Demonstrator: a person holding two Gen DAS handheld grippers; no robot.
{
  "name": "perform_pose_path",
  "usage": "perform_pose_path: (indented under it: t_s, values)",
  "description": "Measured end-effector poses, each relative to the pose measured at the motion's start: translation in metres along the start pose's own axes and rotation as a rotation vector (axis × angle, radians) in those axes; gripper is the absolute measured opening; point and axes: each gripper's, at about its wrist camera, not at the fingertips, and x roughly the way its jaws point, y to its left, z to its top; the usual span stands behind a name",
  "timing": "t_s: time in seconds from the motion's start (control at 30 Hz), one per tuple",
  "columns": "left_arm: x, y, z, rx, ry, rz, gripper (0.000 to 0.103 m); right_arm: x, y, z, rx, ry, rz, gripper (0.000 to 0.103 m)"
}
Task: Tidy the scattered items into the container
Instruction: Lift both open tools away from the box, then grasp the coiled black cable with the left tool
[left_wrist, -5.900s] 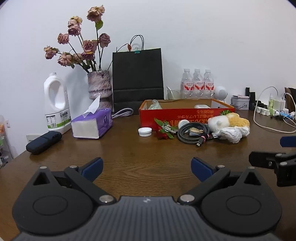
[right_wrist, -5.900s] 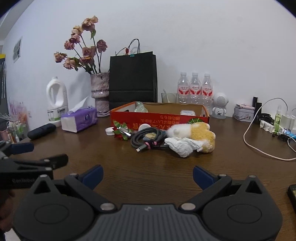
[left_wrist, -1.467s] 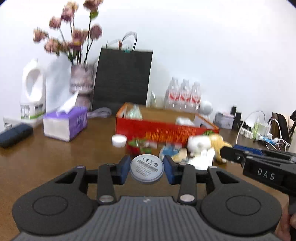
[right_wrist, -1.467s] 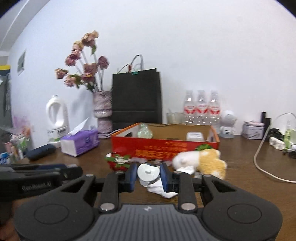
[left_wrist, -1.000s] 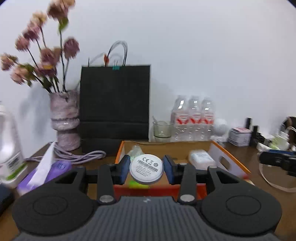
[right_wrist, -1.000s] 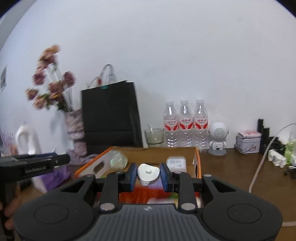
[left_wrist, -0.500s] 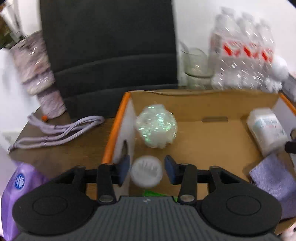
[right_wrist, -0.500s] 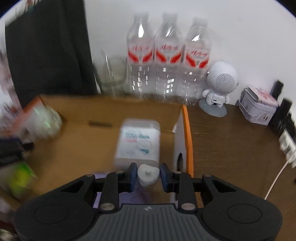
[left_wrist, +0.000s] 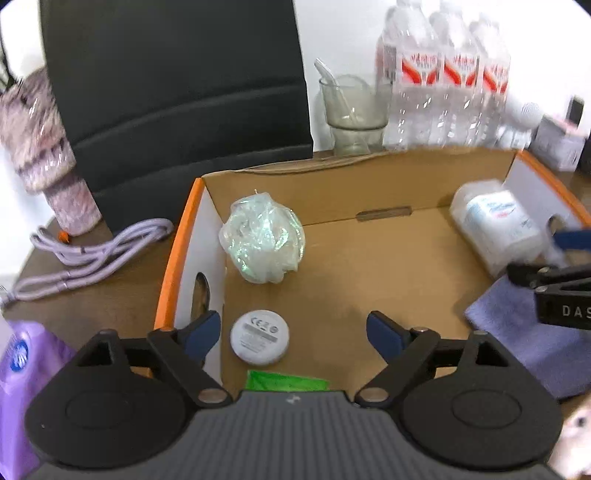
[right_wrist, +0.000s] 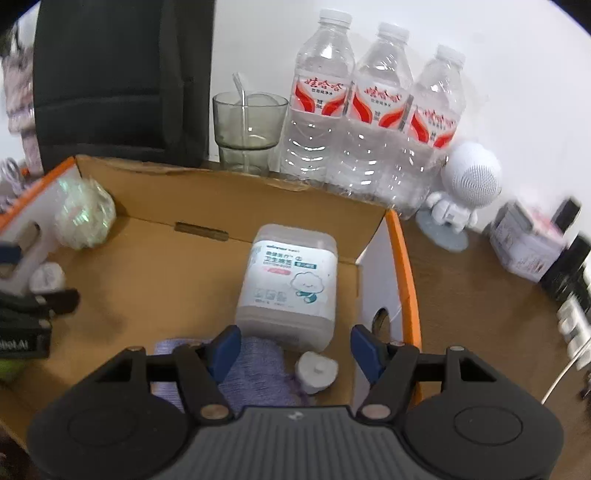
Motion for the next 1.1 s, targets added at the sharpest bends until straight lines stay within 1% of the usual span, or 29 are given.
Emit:
perform_pose_path:
  t_s: [0.03, 0.07, 0.1, 0.17, 0.2, 0.23, 0.27, 0.3, 0.33, 0.4, 0.47, 0.5, 0.53, 0.57, 0.63, 0.7, 0.77, 0.8, 0.83, 0.87, 0.9, 0.93, 0.97, 1.03, 1.1]
  values:
    - [-0.01, 0.005, 0.001, -0.039, -0.029, -0.014, 0.1, -0.005, -0.005, 0.001, 0.038, 0.002, 0.032, 0.065]
    - [-0.02, 0.011, 0.002, -0.074, -0.057, -0.026, 0.103, -0.011, -0.011, 0.002, 0.082, 0.005, 0.07, 0.065]
    - [-0.029, 0.015, 0.003, -0.103, -0.07, -0.039, 0.103, -0.018, -0.016, 0.003, 0.118, 0.007, 0.099, 0.065]
    - [-0.042, 0.021, 0.006, -0.129, -0.031, -0.03, 0.103, -0.03, -0.022, 0.007, 0.163, 0.025, 0.137, 0.067]
    - [-0.048, 0.023, 0.007, -0.137, -0.013, -0.02, 0.103, -0.037, -0.022, 0.008, 0.167, 0.038, 0.146, 0.07]
    - [-0.054, 0.025, 0.007, -0.149, -0.01, -0.011, 0.103, -0.044, -0.021, 0.008, 0.162, 0.041, 0.151, 0.076]
    - [-0.062, 0.028, 0.005, -0.162, -0.023, -0.004, 0.103, -0.054, -0.019, 0.006, 0.148, 0.037, 0.152, 0.08]
    - [-0.073, 0.031, 0.001, -0.173, -0.058, -0.003, 0.103, -0.063, -0.016, 0.004, 0.133, 0.028, 0.15, 0.086]
    - [-0.088, 0.033, -0.009, -0.179, -0.124, -0.011, 0.103, -0.075, -0.013, 0.0, 0.121, 0.01, 0.148, 0.087]
    - [-0.117, 0.034, -0.037, -0.182, -0.293, -0.019, 0.103, -0.105, -0.01, -0.014, 0.102, -0.076, 0.16, 0.088]
    - [-0.143, 0.031, -0.071, -0.181, -0.449, 0.001, 0.103, -0.136, -0.007, -0.036, 0.081, -0.232, 0.185, 0.091]
    - [-0.152, 0.03, -0.084, -0.173, -0.498, 0.008, 0.103, -0.151, -0.005, -0.051, 0.075, -0.317, 0.188, 0.092]
    - [-0.161, 0.028, -0.097, -0.165, -0.533, 0.009, 0.103, -0.161, -0.004, -0.063, 0.075, -0.381, 0.19, 0.092]
    - [-0.168, 0.026, -0.109, -0.161, -0.556, 0.007, 0.103, -0.17, -0.003, -0.077, 0.08, -0.433, 0.195, 0.092]
    - [-0.182, 0.024, -0.13, -0.171, -0.583, 0.007, 0.103, -0.182, -0.002, -0.096, 0.111, -0.491, 0.204, 0.093]
    - [-0.198, 0.022, -0.151, -0.193, -0.594, 0.021, 0.103, -0.197, -0.003, -0.115, 0.148, -0.522, 0.22, 0.093]
    - [-0.214, 0.017, -0.173, -0.19, -0.579, 0.02, 0.103, -0.217, -0.006, -0.135, 0.189, -0.544, 0.243, 0.093]
    - [-0.22, 0.013, -0.185, -0.175, -0.556, 0.007, 0.103, -0.226, -0.008, -0.147, 0.211, -0.551, 0.249, 0.093]
    - [-0.223, 0.008, -0.198, -0.168, -0.531, -0.014, 0.103, -0.235, -0.012, -0.16, 0.236, -0.564, 0.252, 0.095]
    - [-0.226, 0.001, -0.211, -0.16, -0.51, -0.05, 0.103, -0.244, -0.014, -0.175, 0.255, -0.566, 0.258, 0.097]
    - [-0.228, -0.008, -0.225, -0.142, -0.487, -0.1, 0.103, -0.251, -0.015, -0.189, 0.267, -0.56, 0.259, 0.1]
    - [-0.228, -0.019, -0.237, -0.103, -0.461, -0.156, 0.103, -0.256, -0.016, -0.204, 0.279, -0.554, 0.254, 0.1]
    - [-0.226, -0.031, -0.246, -0.054, -0.44, -0.192, 0.103, -0.258, -0.018, -0.218, 0.287, -0.543, 0.242, 0.1]
    - [-0.219, -0.054, -0.259, 0.022, -0.41, -0.205, 0.103, -0.255, -0.02, -0.241, 0.287, -0.495, 0.209, 0.1]
    - [-0.209, -0.071, -0.261, 0.051, -0.359, -0.216, 0.102, -0.248, -0.022, -0.258, 0.26, -0.429, 0.171, 0.098]
